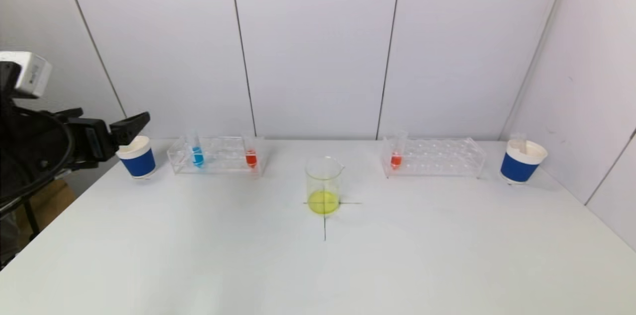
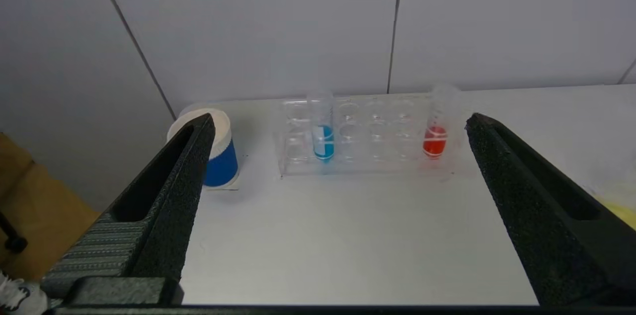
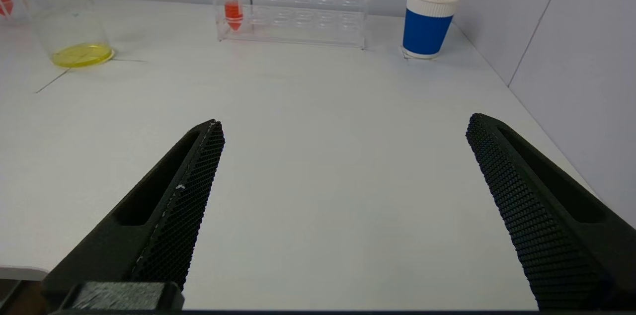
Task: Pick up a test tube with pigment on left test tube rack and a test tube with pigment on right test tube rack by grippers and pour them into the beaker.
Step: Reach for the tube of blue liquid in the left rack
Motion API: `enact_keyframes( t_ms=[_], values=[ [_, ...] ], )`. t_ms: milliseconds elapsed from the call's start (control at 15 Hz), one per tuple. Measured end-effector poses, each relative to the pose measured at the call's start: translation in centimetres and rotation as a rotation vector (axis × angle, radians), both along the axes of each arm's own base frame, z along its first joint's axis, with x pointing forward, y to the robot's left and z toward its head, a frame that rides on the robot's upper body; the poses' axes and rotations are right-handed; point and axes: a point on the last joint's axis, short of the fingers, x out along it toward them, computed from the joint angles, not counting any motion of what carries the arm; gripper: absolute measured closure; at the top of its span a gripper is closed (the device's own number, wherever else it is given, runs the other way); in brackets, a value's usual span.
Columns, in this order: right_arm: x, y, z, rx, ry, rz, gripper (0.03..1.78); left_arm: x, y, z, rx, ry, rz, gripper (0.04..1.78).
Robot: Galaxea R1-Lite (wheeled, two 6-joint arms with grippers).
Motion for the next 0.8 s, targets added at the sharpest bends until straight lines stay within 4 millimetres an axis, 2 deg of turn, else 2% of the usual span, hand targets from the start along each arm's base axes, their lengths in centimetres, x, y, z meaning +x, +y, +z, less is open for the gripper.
enact_keyframes(
  t_ms=[200,400,533,800],
  values=[
    [0.0,0.0,0.0,0.0,0.0,0.0,0.04,5.4,0.3,-2.9,-0.002,-0.026,-0.031,0.06],
    [0.0,0.0,0.0,0.0,0.001,0.0,0.04,9.4,1.4,-6.2,-0.001,-0.05,-0.051,0.06],
    [0.0,0.0,0.0,0.0,0.0,0.0,0.04,11.0,2.4,-8.0,0.0,-0.052,-0.059,0.06],
    [0.0,0.0,0.0,0.0,0.0,0.0,0.04,13.0,3.7,-10.6,-0.004,-0.024,-0.081,0.06]
  ],
)
